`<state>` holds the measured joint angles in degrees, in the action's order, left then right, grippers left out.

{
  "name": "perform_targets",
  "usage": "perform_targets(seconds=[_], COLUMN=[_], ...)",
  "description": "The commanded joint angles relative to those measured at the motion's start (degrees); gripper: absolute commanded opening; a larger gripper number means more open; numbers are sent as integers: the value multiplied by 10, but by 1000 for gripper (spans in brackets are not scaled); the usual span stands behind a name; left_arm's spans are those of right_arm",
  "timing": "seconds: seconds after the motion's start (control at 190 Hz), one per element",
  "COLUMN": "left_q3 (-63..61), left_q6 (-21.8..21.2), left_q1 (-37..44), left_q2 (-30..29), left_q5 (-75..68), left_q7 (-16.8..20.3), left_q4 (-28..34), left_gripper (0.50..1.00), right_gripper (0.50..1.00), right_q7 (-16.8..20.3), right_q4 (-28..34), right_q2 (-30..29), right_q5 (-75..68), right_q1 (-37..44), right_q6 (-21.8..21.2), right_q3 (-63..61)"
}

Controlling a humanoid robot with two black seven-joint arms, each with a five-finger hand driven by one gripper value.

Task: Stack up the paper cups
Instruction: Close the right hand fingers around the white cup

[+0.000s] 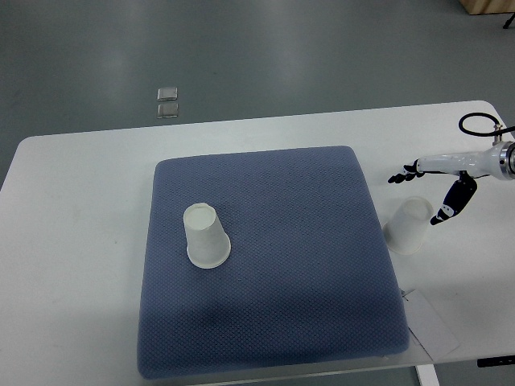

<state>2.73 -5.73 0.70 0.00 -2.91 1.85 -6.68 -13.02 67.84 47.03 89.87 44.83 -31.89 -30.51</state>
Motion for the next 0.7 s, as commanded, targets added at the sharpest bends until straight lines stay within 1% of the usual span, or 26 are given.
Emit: perform_targets(seconds=[0.0, 0.063, 0.242, 0.347, 0.558, 0.6, 0.615, 0.694], left_q3=[0, 0, 0, 0, 0, 0, 0, 0], left_q6=[0, 0, -1, -1, 0, 0, 0, -1], left_q1=[-1, 0, 0, -1, 0, 0, 0, 0], left_q2=[0, 0, 0, 0, 0, 0, 0, 0], left_q5=[0, 0, 0, 0, 0, 0, 0, 0], left_q7=[0, 0, 0, 0, 0, 0, 0, 0], left_q4=[0, 0, 0, 0, 0, 0, 0, 0], left_gripper=[1000, 1000, 1000, 1000, 1000, 1000, 1000, 1000], right_gripper=[891, 885, 870, 862, 825, 813, 801, 785], right_q7=[0, 1, 1, 1, 1, 1, 1, 1], right_q4=[-1, -1, -2, -4, -9, -9, -9, -10], right_q2=[-4, -4, -5, -4, -5, -5, -5, -5], right_q5=[0, 0, 7, 7, 7, 7, 7, 7], right_q1=[-3, -4, -4, -4, -4, -4, -4, -4], right_q6=[1, 3, 40, 53, 53, 53, 53, 53], right_q3=[1, 1, 37, 49, 50, 50, 50, 50])
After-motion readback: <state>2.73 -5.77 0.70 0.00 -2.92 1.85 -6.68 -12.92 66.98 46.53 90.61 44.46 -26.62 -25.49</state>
